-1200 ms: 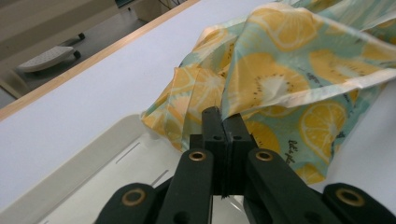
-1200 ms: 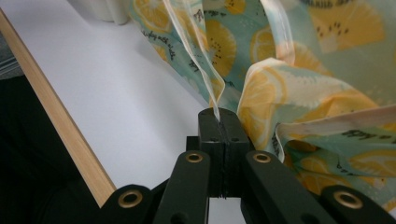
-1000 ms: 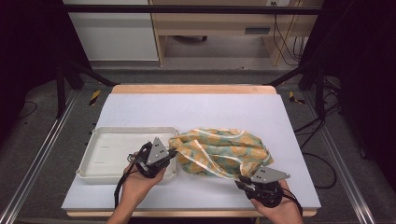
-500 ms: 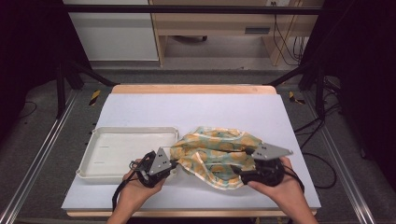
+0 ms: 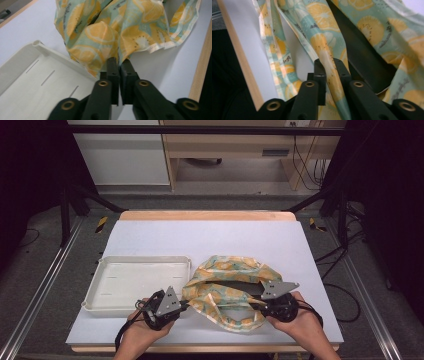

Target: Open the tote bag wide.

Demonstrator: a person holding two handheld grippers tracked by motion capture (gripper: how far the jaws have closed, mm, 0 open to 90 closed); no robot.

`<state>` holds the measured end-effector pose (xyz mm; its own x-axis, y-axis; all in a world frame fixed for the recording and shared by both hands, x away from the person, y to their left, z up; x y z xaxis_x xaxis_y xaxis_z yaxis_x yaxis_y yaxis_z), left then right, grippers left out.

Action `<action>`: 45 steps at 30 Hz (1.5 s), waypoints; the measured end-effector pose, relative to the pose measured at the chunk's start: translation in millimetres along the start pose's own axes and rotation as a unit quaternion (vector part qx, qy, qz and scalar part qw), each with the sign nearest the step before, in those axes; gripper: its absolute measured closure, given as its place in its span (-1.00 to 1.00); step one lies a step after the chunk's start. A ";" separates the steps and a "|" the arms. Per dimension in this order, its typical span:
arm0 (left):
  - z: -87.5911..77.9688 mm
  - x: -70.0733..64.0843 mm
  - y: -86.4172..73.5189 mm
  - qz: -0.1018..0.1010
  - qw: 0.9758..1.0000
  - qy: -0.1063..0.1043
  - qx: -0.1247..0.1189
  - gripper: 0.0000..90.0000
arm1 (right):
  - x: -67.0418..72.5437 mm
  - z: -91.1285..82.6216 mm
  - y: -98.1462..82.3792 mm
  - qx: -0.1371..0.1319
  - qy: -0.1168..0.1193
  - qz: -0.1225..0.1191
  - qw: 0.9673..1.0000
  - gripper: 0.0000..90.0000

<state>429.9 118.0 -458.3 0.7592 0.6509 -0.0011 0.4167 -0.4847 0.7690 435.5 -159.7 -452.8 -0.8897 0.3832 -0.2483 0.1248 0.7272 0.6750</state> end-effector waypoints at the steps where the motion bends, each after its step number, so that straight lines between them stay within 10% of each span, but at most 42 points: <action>1: -0.5 -0.1 -0.2 0.003 1.000 0.004 -0.001 0.76 | 2.3 -1.7 -1.9 0.000 -0.001 -0.001 1.000 0.92; 11: -18.5 2.8 14.4 0.001 1.000 0.010 -0.008 -0.06 | 12.8 0.5 -9.9 -0.008 -0.009 -0.001 1.000 1.00; 19: -17.5 17.5 46.7 -0.007 1.000 0.003 -0.013 -0.24 | 21.9 4.7 -10.6 -0.011 -0.006 -0.013 1.000 1.00; 27: 27.6 48.0 95.5 0.011 1.000 0.024 0.012 -0.27 | 32.8 7.6 -14.2 -0.013 0.003 -0.025 1.000 1.00; 34: 63.3 57.4 101.5 0.030 0.998 0.018 0.061 -0.34 | 34.8 8.3 -17.6 -0.019 0.012 -0.032 0.999 1.00; 45: 95.7 66.0 100.9 0.046 0.988 0.027 0.143 0.65 | 43.3 7.4 -23.7 -0.017 0.031 -0.042 0.998 1.00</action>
<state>570.0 56.1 -442.0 0.7756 0.6232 0.1000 0.4781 -0.6835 0.5516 397.4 -156.1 -484.7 -0.9218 0.2848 -0.2630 0.0343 0.7358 0.6764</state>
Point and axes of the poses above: each handheld gripper's, and its own axes: z roughly forward along the jaws, y roughly out of its top, x roughly to its left, the point moved 6 cm from there along z, roughly forward along the jaws, and after that the axes turned 15 degrees about -z, right-handed, at the moved point
